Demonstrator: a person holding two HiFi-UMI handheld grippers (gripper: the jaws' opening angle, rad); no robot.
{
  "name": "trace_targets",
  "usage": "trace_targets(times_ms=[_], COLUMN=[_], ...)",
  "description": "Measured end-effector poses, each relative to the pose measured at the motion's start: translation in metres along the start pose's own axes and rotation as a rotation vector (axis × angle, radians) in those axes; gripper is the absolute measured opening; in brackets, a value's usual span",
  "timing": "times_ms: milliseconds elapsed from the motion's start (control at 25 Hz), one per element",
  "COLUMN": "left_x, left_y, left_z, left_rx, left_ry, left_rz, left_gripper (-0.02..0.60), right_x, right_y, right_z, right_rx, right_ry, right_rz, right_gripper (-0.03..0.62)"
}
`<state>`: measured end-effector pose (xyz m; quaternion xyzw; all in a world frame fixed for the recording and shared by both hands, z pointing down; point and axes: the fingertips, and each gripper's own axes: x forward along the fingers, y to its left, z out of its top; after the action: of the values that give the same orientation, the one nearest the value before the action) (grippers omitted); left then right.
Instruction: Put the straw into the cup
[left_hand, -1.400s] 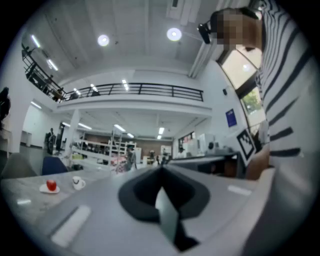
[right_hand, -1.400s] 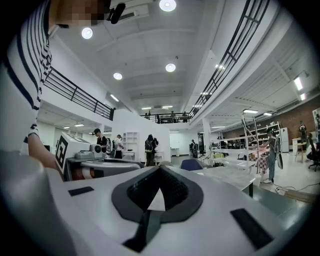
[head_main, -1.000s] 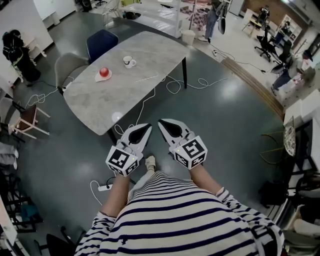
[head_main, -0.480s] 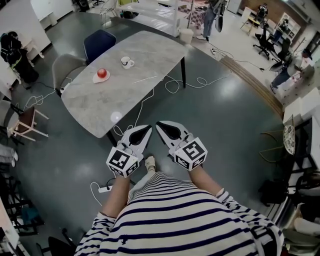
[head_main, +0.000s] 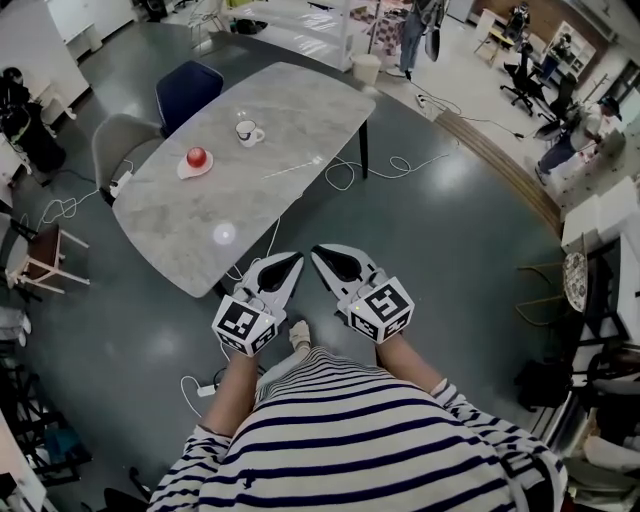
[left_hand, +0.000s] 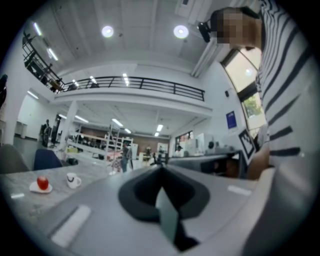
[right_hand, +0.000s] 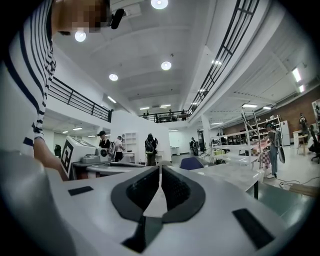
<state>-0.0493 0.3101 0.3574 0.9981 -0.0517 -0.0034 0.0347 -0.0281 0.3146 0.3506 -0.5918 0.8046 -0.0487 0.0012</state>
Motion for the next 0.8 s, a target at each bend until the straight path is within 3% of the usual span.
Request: trace_targets(times_ms=[480,800], left_x=[0.026,0.032], left_y=[0.118,0.147], left_z=[0.009,-0.013], left_rx=[-0.004,-0.047], left_ry=[-0.021,0.009], left_rz=[0.017,0.016], left_gripper=[0.006,0.006], right_x=[0.109,0.141], right_y=[-0.047,-0.053], right_z=[0.010,-0.003], right_rx=[-0.021,-0.025], right_ry=[0.014,0.045], right_rz=[0.018,0.035], right_gripper=[0.008,0.008])
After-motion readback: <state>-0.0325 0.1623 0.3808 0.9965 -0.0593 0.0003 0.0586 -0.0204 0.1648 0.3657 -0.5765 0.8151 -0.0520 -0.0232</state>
